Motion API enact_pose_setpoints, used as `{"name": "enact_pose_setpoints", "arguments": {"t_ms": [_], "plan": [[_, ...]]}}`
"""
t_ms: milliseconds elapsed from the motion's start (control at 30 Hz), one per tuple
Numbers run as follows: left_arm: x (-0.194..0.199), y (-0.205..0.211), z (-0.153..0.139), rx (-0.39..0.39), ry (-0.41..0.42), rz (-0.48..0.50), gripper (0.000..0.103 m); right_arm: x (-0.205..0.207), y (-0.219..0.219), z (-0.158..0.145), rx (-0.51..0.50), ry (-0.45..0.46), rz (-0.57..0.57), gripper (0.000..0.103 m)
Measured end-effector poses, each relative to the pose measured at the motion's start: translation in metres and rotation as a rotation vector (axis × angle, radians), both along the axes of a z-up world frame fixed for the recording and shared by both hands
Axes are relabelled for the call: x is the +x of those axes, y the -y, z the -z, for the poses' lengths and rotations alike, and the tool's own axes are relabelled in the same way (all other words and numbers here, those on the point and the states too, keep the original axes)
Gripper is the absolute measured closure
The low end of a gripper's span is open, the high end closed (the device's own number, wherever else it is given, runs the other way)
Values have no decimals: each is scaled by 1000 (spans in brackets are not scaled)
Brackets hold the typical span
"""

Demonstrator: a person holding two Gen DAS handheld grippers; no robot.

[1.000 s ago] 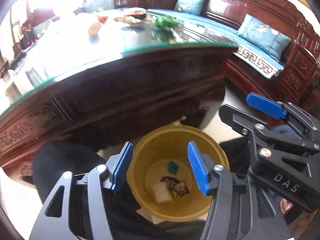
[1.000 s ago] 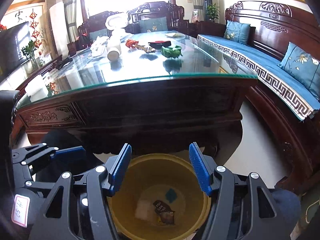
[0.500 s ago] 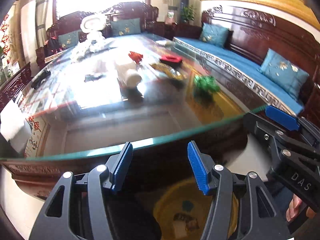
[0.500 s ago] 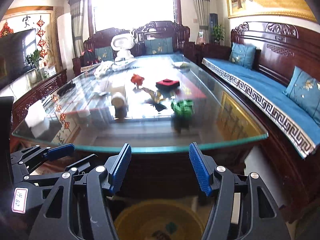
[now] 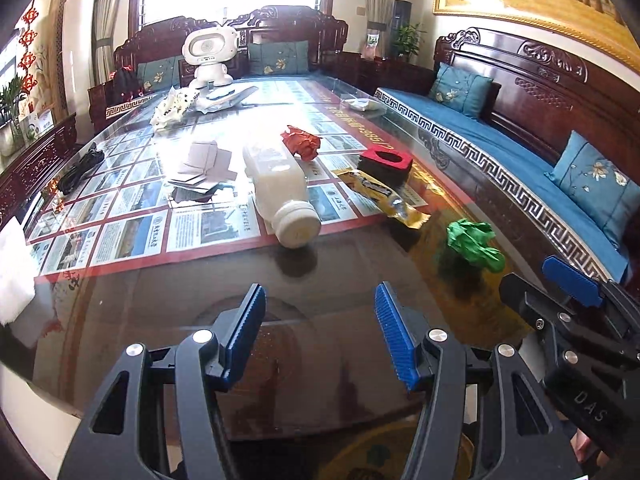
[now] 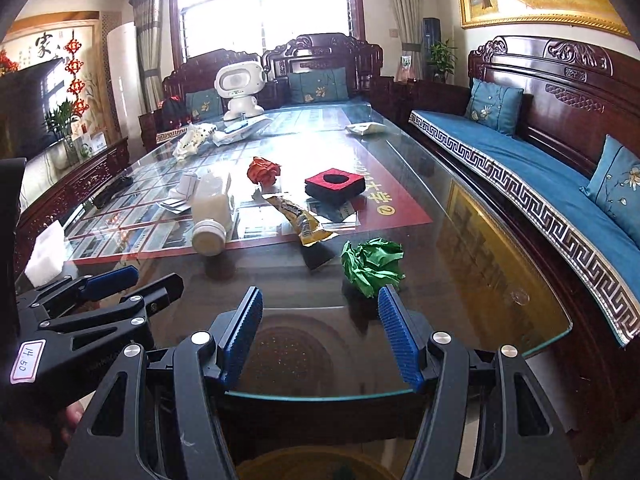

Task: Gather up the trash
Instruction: 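Return both tools to the table toward the green and yellow wrappers, then grasp the green wrapper with the right tool while the left tool grasps the yellow wrapper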

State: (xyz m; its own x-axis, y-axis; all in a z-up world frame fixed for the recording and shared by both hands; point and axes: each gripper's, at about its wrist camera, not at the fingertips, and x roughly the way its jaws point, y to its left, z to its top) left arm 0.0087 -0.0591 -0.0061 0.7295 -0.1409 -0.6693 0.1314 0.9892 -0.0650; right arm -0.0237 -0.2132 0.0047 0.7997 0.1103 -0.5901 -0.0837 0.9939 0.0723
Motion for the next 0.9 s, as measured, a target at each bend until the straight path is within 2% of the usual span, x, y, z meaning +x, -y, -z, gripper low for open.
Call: {"name": "enact_pose_setpoints", "arguments": {"t_ms": [300, 367, 733, 767, 900], "plan": [[25, 4, 14, 11, -31, -2, 45, 28, 8, 7, 5, -22, -8, 44], [28, 5, 17, 17, -32, -11, 45, 33, 10, 9, 4, -19, -9, 40], [44, 7, 25, 15, -58, -22, 44, 82, 20, 33, -73, -75, 26, 40], [45, 8, 25, 16, -59, -22, 44, 85, 20, 36, -78, -85, 31, 40], [49, 9, 25, 16, -63, -22, 44, 90, 27, 45, -73, -99, 49, 53]]}}
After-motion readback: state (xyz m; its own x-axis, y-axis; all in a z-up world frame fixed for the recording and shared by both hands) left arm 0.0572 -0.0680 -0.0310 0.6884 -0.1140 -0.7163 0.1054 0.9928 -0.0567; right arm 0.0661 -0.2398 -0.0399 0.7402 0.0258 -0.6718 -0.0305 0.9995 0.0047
